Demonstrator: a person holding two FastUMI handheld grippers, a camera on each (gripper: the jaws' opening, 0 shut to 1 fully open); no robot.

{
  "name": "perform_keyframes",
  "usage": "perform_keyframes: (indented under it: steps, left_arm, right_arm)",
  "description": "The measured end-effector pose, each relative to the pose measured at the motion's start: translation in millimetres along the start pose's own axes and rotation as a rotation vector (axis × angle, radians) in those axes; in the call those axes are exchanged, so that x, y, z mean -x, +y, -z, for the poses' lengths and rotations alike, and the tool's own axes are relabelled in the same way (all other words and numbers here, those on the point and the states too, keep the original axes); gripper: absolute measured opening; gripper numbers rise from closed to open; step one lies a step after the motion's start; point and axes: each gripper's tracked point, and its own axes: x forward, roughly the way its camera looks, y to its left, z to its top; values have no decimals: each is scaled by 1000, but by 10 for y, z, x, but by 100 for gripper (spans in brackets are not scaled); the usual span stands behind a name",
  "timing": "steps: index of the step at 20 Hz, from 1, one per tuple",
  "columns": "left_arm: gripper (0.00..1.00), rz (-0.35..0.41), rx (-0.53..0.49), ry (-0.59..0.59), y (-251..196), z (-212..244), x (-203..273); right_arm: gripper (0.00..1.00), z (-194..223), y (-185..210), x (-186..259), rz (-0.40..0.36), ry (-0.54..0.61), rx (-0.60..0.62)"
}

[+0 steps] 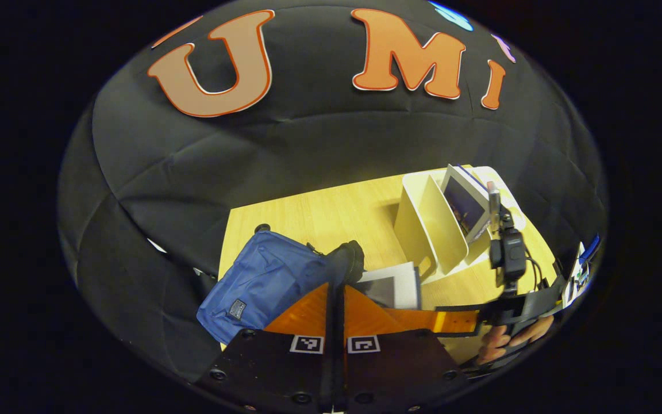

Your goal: Open the schoolbag, grab two books from the bookshelf and put them into the schoolbag.

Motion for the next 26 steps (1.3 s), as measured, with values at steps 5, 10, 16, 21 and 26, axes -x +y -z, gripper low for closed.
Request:
perform_keyframes:
  steps: [5, 10, 16, 21, 26]
  left_arm:
    - [1, 72, -5, 13, -149, 68, 32]
    - [1, 107, -39, 19, -223, 129, 45]
    - [1, 124, -52, 61, -396, 206, -16]
    - [1, 87, -13, 46, -180, 154, -45]
    - [1, 26, -5, 24, 16, 65, -26]
  right_arm:
    - [25, 131, -9, -321, 12, 18, 1]
    - [25, 161, -32, -445, -58, 1, -49]
    - [25, 92, 6, -688, -87, -19, -89]
    - [19, 94, -18, -679, -79, 26, -102]
    - [47, 154, 6, -591, -40, 111, -88]
